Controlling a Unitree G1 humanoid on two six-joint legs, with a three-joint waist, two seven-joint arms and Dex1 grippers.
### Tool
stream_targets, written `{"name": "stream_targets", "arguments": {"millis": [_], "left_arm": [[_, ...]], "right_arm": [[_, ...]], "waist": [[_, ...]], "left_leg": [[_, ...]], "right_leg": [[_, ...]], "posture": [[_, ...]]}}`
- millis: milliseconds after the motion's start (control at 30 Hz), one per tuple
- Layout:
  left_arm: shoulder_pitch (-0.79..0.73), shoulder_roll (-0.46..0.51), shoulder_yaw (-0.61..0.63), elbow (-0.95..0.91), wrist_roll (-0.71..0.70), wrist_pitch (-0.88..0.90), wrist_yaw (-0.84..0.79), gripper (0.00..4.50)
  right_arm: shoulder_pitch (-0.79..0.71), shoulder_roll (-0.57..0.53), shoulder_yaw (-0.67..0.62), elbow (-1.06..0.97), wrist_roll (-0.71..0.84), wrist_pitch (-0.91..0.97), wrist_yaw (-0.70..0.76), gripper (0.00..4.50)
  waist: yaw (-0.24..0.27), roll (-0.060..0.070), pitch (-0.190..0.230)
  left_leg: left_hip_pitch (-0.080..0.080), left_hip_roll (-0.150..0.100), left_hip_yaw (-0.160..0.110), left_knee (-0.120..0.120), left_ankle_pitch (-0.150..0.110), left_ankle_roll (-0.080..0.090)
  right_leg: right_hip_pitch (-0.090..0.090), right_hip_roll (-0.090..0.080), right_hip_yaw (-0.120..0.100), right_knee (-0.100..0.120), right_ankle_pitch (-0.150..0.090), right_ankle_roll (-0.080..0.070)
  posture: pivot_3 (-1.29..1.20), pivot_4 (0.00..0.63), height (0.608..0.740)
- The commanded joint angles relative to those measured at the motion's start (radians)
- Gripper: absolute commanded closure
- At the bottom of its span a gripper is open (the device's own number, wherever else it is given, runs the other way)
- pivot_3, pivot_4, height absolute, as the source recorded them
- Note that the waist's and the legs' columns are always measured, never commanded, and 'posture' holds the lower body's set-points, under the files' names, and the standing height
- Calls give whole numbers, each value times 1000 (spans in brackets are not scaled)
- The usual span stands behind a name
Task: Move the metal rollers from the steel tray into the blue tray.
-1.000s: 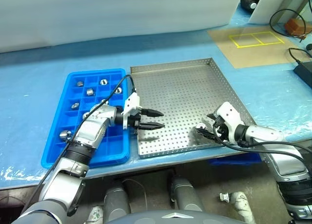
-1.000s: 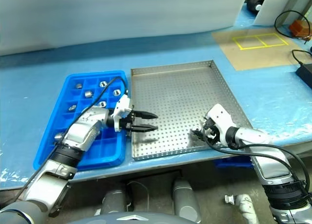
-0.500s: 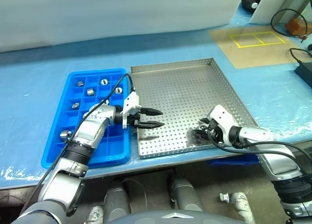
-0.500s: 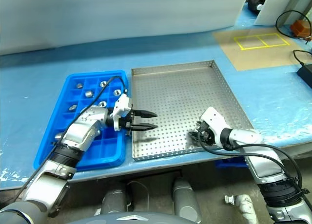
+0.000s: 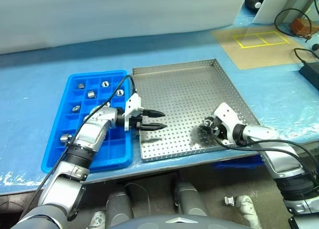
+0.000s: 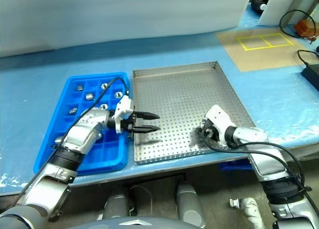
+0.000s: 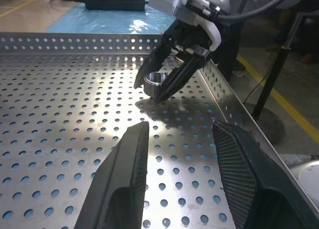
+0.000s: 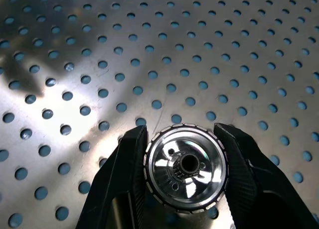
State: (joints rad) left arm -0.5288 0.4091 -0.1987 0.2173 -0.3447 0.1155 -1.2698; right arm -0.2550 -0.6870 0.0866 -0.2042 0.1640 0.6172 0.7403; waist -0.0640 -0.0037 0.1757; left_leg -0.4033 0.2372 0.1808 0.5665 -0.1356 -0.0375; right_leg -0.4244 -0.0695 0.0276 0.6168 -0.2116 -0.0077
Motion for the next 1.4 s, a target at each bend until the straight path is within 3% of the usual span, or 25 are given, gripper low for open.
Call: {"name": "stream_targets", "arguments": {"millis": [33,200,333,567,933,1267,1400], "left_arm": [[3,38,45,-50,-10,-4,5,2356],[31,167,147,-102,-27,21,37,2356],[78,222,213,-164,-46,54,74,2356],[365,315,376,-494,-112,196,214,2356],[750,328,617,-865,-229,358,379,2356],[905,316,700,-975,-283,382,436,2356],[877,325,675,-951,-278,376,438,2356]], "right_arm": [[-77,23,7,-23,19,-2,14,2824],[-278,133,76,27,67,-10,92,2824],[-372,220,119,109,85,-17,134,2824],[-484,334,249,262,93,-105,336,2824],[-581,461,360,487,63,-244,559,2824],[-560,496,403,550,31,-291,644,2824],[-539,454,413,541,28,-302,711,1460]], "waist": [[1,0,0],[4,0,0],[48,1,0],[111,0,1],[201,0,1],[257,0,1],[272,0,1]], "left_leg": [[0,0,0,0,0,0],[0,1,0,-2,1,-2],[-1,1,0,-3,2,-3],[-3,2,-1,-6,2,-4],[-6,1,-5,-8,3,-6],[-12,1,-6,-9,3,-6],[-11,1,-6,-9,3,-6]], "right_leg": [[0,0,0,0,0,0],[-3,1,0,3,0,0],[-4,0,-1,4,0,-1],[-7,0,-4,4,-1,-2],[-9,-3,-9,6,-2,-2],[-15,-3,-10,5,-5,4],[-15,-3,-9,5,-6,5]], "posture": [[-376,150,740],[-255,150,740],[-128,150,740],[87,150,740],[372,150,740],[418,150,740],[379,150,740]]}}
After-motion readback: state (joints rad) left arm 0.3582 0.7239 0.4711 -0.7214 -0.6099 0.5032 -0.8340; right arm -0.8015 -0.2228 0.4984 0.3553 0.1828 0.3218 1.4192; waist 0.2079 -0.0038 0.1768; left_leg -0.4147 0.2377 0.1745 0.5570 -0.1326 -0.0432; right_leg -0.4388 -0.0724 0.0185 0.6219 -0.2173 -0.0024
